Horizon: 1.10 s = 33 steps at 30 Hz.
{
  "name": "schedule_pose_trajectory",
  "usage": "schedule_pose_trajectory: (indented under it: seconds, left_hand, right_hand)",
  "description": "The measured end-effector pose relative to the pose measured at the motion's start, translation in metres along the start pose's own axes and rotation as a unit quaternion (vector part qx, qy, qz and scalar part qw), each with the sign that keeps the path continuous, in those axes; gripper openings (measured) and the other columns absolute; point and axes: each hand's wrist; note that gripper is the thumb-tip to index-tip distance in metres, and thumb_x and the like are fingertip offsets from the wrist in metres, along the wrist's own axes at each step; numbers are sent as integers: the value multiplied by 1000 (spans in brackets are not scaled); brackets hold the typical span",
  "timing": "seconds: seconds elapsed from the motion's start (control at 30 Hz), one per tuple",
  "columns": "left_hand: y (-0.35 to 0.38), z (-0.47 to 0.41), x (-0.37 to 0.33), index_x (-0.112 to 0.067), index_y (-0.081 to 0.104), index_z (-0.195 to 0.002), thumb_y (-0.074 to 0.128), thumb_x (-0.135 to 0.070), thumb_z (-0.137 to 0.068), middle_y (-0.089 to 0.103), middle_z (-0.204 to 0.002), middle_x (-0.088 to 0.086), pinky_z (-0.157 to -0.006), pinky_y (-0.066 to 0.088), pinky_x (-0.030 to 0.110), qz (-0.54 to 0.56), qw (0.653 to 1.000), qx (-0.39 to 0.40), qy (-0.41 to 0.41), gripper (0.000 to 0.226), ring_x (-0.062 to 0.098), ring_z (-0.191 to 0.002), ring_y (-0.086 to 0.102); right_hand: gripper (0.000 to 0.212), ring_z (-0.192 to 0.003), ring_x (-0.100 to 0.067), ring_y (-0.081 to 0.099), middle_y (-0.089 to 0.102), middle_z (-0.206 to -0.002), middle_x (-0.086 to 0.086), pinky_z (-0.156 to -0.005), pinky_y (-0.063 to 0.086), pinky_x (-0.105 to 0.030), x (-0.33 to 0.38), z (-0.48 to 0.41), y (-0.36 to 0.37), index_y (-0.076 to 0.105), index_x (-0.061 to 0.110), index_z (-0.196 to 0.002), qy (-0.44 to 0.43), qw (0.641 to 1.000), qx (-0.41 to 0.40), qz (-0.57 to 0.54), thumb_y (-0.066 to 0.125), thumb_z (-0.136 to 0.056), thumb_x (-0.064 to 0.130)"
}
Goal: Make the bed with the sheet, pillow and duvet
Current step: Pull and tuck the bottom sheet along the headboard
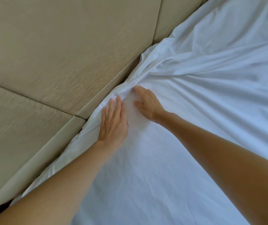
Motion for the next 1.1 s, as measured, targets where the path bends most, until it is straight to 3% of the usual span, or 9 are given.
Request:
schedule_pose_trajectory:
  seconds: [0.1,0.2,0.3,0.47,0.67,0.8,0.87,1.0,1.1]
  left_hand:
    - [-1,-12,10,2,21,-146,30,-26,-97,16,-155,18,-115,23,49,73,994,78,-15,57,32,-144,19]
    - [5,-26,20,-5,-6,-149,23,-44,-98,-7,-159,9,-119,3,37,129,981,144,-15,70,20,-147,-6]
    - [8,-26,21,-7,-6,-149,2,-63,-79,-7,-159,7,-119,4,35,143,981,135,-12,90,19,-147,-5]
    - [2,-32,18,-9,-2,-150,30,-39,-99,-2,-159,5,-117,6,29,203,972,114,-35,67,17,-147,1]
    - [-14,-66,27,-23,30,-144,30,-30,-99,39,-147,7,-106,30,34,321,927,141,-136,46,28,-133,37]
    - [-16,-34,19,-11,25,-148,30,-15,-100,27,-154,7,-113,20,29,314,939,83,-109,48,21,-141,26]
    - [-7,-3,17,-6,22,-147,27,-15,-101,17,-157,9,-115,14,30,265,956,70,-104,47,21,-145,17]
    - [13,34,28,3,30,-143,13,-38,-94,24,-153,20,-113,22,47,187,977,48,-95,66,30,-143,24]
    - [18,28,35,-3,16,-148,18,-41,-98,10,-157,12,-118,11,41,191,969,99,-119,63,20,-146,9]
  right_hand:
    - [65,-147,-19,0,13,-158,1,-115,4,-32,-5,-10,1,13,13,-150,10,999,40,25,41,-91,11]
    - [61,-147,-18,-6,6,-159,2,-116,-3,-36,-9,-34,-9,11,17,-151,57,995,59,54,35,-94,17]
    - [53,-147,-16,-4,7,-159,1,-116,-9,-35,-15,-47,-13,11,16,-150,70,986,86,126,25,-99,23]
    - [51,-146,-15,-1,10,-159,3,-116,-9,-37,-17,-56,-12,11,22,-151,77,973,77,204,16,-101,30]
    - [49,-146,-18,3,19,-157,1,-118,-8,-42,-6,-59,-14,21,19,-149,102,963,93,233,20,-101,26]
    - [51,-147,-15,2,13,-158,3,-117,-2,-42,10,-19,3,17,15,-149,16,973,64,223,28,-99,15]
    - [51,-147,-15,-4,4,-159,3,-116,-5,-42,15,1,16,9,14,-151,-31,967,98,234,24,-102,20]
    - [57,-146,-16,-13,-12,-159,3,-116,-9,-43,23,12,39,-5,16,-151,-53,949,164,264,19,-102,33]
    - [58,-146,-13,-11,-13,-159,4,-116,-10,-42,29,2,39,-6,17,-151,-44,945,178,270,19,-101,32]
Point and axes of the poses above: each hand's wrist, its own z-axis away from the middle knuckle, its own y-axis out of the palm, x = y × z
